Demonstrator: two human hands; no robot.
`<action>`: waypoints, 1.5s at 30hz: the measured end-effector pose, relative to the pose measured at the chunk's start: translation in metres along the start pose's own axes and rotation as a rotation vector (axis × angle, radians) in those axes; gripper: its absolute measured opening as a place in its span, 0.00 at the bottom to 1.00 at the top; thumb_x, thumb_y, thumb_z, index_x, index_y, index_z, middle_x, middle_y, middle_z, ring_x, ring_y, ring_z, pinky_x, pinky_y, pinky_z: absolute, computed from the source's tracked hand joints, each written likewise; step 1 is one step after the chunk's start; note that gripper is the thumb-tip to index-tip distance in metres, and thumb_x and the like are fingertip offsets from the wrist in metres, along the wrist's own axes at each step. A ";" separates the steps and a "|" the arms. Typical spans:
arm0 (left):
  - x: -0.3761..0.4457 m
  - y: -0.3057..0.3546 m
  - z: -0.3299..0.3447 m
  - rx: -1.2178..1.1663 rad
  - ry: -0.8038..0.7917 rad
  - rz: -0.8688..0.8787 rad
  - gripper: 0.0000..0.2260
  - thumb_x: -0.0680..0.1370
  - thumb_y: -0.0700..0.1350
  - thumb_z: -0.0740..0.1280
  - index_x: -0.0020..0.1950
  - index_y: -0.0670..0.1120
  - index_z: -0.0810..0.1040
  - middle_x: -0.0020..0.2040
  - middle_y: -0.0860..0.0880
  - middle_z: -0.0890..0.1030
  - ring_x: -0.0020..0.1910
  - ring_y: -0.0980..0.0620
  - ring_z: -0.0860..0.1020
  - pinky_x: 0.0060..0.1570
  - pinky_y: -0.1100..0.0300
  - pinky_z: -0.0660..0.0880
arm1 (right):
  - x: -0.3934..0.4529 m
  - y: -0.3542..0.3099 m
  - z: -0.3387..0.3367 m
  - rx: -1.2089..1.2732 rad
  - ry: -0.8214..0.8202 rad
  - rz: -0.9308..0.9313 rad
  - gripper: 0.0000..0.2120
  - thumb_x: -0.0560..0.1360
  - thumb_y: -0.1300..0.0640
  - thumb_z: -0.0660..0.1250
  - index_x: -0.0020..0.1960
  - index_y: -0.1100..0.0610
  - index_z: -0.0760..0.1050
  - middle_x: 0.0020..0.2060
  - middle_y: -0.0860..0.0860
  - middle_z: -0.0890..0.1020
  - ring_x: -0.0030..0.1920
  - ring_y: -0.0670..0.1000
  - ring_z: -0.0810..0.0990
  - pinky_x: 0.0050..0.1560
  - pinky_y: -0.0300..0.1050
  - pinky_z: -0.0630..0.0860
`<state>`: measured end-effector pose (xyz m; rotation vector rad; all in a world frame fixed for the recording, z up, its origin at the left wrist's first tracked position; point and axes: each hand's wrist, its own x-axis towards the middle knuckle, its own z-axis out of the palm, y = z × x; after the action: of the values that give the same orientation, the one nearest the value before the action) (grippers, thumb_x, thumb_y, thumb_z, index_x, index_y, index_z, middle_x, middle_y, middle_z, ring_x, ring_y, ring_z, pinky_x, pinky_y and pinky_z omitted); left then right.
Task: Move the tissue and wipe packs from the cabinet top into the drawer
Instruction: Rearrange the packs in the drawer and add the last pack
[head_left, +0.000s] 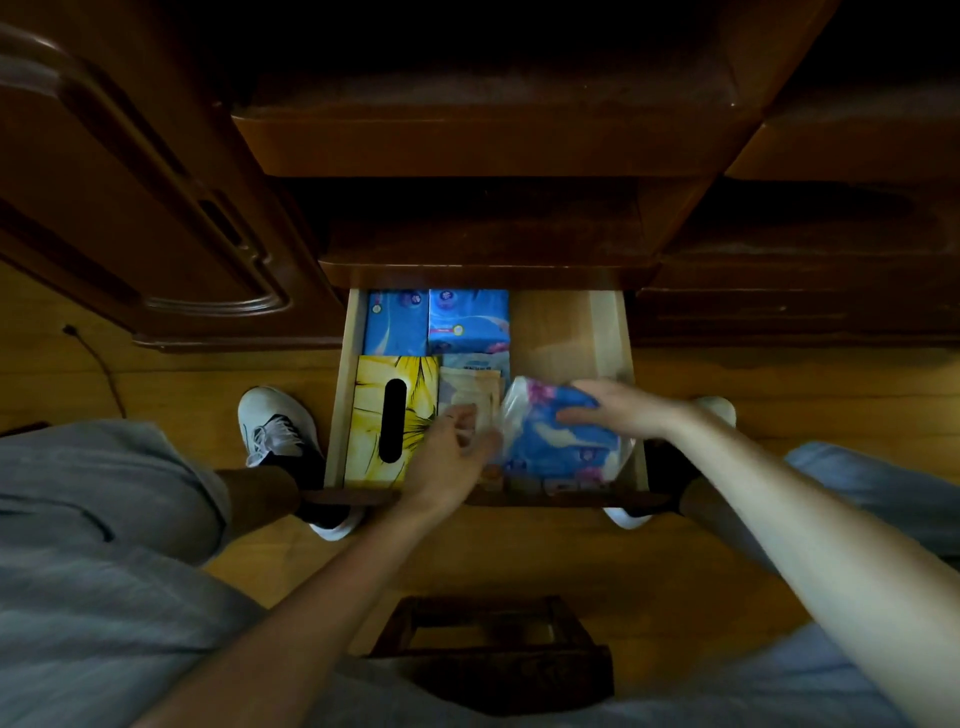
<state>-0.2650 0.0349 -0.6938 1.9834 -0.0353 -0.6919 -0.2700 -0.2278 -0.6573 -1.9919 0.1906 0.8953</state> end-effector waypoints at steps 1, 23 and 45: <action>0.004 -0.005 -0.007 0.060 0.068 -0.002 0.16 0.77 0.56 0.70 0.62 0.53 0.74 0.54 0.55 0.80 0.51 0.57 0.80 0.50 0.53 0.81 | 0.008 0.001 -0.007 -0.062 0.041 0.000 0.08 0.81 0.47 0.67 0.55 0.50 0.77 0.47 0.49 0.85 0.45 0.44 0.85 0.39 0.37 0.80; 0.009 -0.029 -0.018 0.601 0.043 0.364 0.13 0.78 0.45 0.70 0.62 0.47 0.80 0.61 0.49 0.78 0.63 0.49 0.74 0.60 0.54 0.75 | 0.075 0.043 0.034 -1.001 0.060 0.026 0.22 0.78 0.39 0.66 0.66 0.51 0.70 0.66 0.53 0.77 0.66 0.56 0.71 0.56 0.54 0.70; 0.074 0.006 0.083 1.454 -0.483 0.609 0.21 0.77 0.41 0.70 0.70 0.42 0.73 0.68 0.44 0.73 0.68 0.45 0.68 0.66 0.49 0.70 | 0.024 0.061 0.056 -0.986 0.063 0.044 0.29 0.79 0.67 0.65 0.78 0.57 0.61 0.70 0.60 0.69 0.69 0.63 0.72 0.60 0.59 0.77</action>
<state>-0.2413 -0.0577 -0.7510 2.7653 -1.7827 -0.7692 -0.3090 -0.2129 -0.7325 -2.9247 -0.2276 1.0664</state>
